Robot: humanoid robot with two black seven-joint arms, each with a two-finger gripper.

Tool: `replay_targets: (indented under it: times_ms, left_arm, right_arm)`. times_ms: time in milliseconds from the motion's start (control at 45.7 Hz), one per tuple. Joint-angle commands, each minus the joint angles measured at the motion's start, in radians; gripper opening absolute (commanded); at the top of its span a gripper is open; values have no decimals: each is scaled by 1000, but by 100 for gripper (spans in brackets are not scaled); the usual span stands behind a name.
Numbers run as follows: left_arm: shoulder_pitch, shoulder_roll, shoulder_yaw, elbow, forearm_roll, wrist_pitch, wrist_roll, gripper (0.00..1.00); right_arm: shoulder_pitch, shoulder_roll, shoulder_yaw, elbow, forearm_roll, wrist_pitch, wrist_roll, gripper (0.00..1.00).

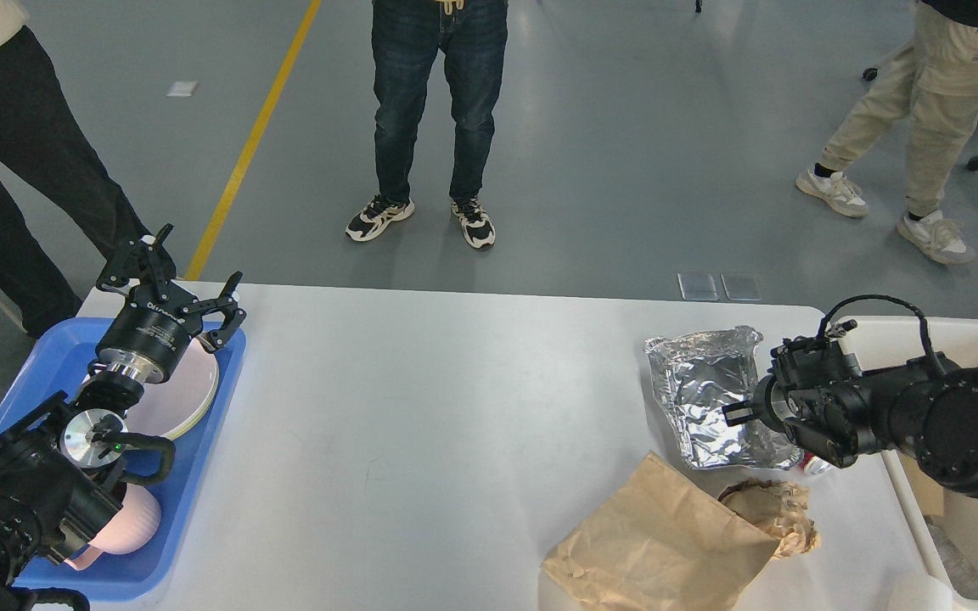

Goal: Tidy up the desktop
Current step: 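Lower the right gripper onto the crumpled foil wrapper and grasp it, then lift the foil wrapper and carry it over the white bin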

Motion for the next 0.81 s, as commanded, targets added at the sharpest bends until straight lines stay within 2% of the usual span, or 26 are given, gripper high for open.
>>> replay_targets:
  times_ms: [0,241,460,788]
  left_arm:
    - [0,0,0,-1,0,0,0,100]
    - [0,1,0,-1,0,0,0,100]
    - [0,0,-1,2,0,0,0,100]
    - [0,0,-1,-1,0,0,0,100]
  right_arm:
    - [27,-11,1,25,2,7,6,0]
    - [226,-116,-2,291,3,24,7,0]
    - [531,-240,-13,592,6,128,9,0]
    - [850,-284,-139,785,9,231,7,0]
